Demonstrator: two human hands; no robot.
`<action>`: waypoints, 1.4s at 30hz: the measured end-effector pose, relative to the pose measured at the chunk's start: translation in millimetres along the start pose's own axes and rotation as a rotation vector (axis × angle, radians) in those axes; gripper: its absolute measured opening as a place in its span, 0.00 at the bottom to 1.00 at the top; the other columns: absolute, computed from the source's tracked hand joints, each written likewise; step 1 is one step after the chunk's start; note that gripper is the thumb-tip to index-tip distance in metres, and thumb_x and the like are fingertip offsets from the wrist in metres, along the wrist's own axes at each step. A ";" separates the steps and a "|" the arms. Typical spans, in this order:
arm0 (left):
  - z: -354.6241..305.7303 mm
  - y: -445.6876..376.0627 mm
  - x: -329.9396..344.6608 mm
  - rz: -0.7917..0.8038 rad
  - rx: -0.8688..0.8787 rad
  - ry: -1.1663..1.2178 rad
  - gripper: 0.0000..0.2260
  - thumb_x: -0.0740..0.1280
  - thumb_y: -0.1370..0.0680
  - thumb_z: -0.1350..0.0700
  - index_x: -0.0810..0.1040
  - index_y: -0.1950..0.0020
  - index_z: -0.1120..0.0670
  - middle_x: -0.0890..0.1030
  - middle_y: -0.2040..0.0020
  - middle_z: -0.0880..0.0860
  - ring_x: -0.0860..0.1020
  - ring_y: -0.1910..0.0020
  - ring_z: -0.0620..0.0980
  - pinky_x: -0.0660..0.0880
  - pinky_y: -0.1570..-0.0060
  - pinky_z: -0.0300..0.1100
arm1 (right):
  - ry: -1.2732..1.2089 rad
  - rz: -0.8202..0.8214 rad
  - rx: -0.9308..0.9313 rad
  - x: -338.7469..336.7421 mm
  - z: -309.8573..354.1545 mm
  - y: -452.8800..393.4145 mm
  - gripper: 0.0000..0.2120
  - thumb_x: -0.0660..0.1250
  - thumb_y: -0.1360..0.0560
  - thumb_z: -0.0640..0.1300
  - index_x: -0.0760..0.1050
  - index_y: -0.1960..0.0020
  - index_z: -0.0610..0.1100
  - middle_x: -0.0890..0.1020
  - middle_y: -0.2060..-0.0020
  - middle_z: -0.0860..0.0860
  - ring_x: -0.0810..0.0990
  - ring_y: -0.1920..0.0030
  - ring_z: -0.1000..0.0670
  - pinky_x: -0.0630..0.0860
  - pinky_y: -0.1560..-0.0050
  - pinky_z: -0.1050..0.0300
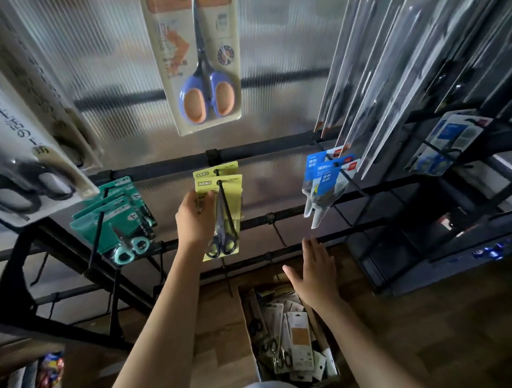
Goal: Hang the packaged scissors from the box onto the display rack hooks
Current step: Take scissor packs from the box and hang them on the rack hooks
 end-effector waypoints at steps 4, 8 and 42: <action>-0.9 -12.6 2.3 0.023 0.007 -0.029 0.12 0.62 0.20 0.51 0.73 0.55 0.60 0.74 0.62 0.52 0.70 0.62 0.51 0.64 0.68 0.34 | 0.013 -0.009 0.027 -2.4 0.2 3.6 0.37 0.54 0.22 0.61 0.42 0.22 0.45 0.45 0.23 0.47 0.44 0.23 0.46 0.44 0.26 0.46; 5.6 -11.3 3.6 0.050 -0.033 -0.033 0.12 0.63 0.21 0.49 0.72 0.54 0.59 0.74 0.61 0.53 0.71 0.62 0.52 0.65 0.66 0.43 | 0.011 0.009 0.063 2.3 -0.3 12.0 0.37 0.54 0.21 0.61 0.41 0.22 0.45 0.44 0.23 0.47 0.42 0.23 0.47 0.44 0.25 0.45; 246.0 233.9 215.7 0.934 -0.106 -0.856 0.19 0.62 0.21 0.52 0.67 0.32 0.54 0.74 0.37 0.57 0.69 0.36 0.58 0.67 0.39 0.52 | 0.075 0.326 0.251 206.3 -216.0 118.5 0.37 0.58 0.22 0.60 0.48 0.23 0.44 0.49 0.23 0.45 0.48 0.23 0.44 0.48 0.25 0.43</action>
Point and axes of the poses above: each hand's wrist, its own y-axis away from the middle knuckle, its own x-axis out of the palm, z = x × y, the point moved 5 cm from there along -y, towards the middle knuckle
